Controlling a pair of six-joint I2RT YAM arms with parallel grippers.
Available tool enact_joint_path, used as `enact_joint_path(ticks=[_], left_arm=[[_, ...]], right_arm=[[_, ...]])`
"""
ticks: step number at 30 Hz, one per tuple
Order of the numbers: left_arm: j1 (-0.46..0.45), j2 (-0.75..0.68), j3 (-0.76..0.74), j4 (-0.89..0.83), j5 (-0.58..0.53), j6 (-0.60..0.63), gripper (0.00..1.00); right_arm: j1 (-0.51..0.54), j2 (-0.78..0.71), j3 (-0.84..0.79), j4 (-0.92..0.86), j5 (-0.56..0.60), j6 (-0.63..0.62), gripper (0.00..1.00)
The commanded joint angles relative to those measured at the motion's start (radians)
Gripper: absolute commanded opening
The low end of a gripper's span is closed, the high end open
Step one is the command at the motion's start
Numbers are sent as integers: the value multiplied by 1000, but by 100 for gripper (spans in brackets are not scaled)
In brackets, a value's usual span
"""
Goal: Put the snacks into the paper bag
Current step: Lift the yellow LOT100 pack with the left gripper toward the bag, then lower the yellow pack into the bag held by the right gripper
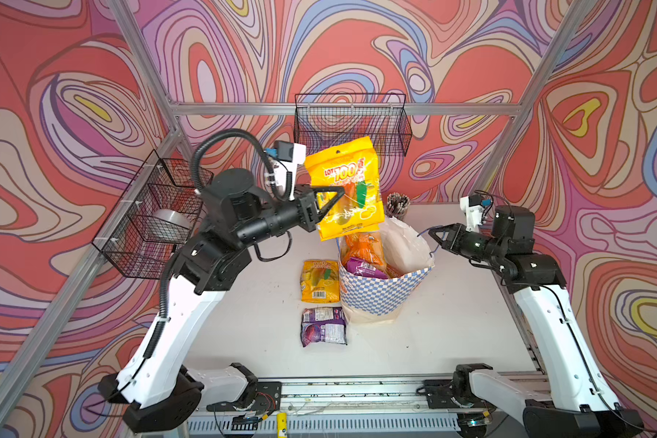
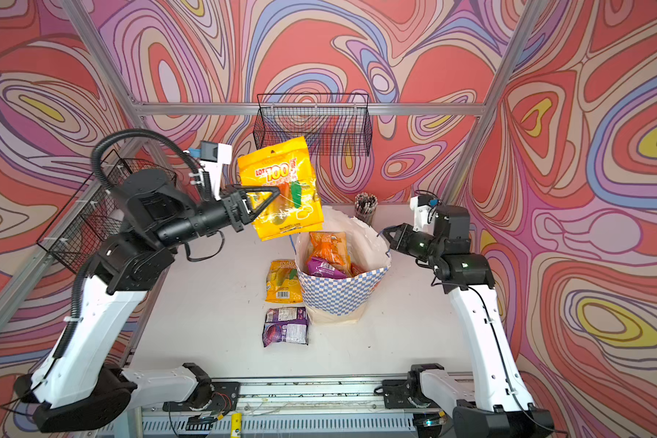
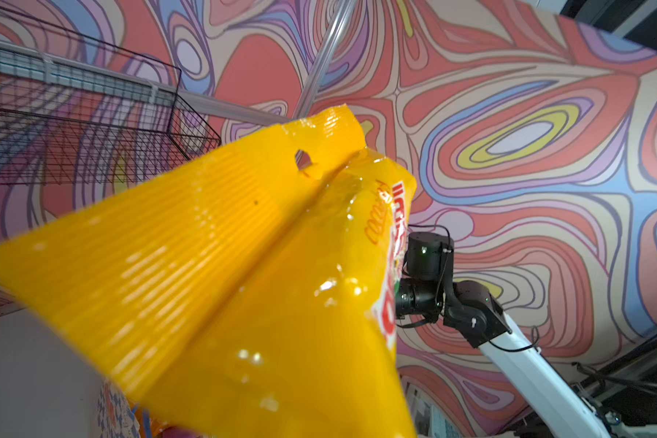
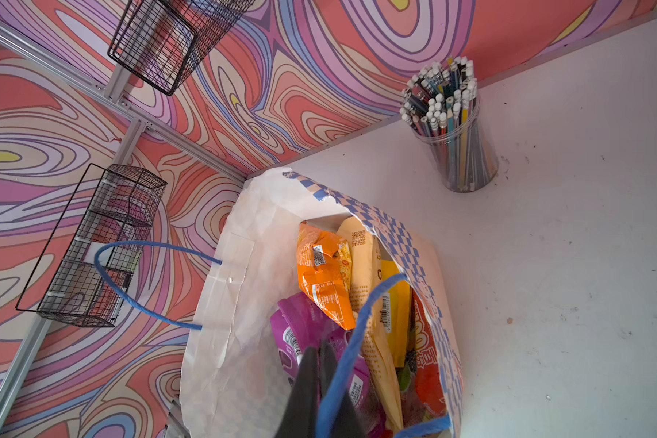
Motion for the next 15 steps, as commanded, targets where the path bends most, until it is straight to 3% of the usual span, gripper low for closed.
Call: enact_joint_path(ticks=[1,9,15], left_arm=[[-74,105,92,-63,-65,146,5],[-167,374,287,-254,-230,358,5],[-181,493,309,-308,-352,568,5]], right_arm=[[2,-14,22,-10,10,-11,0],[2,-18,13,-11,3,-5,0],[2,-22,8,-12,-2,-3,0]])
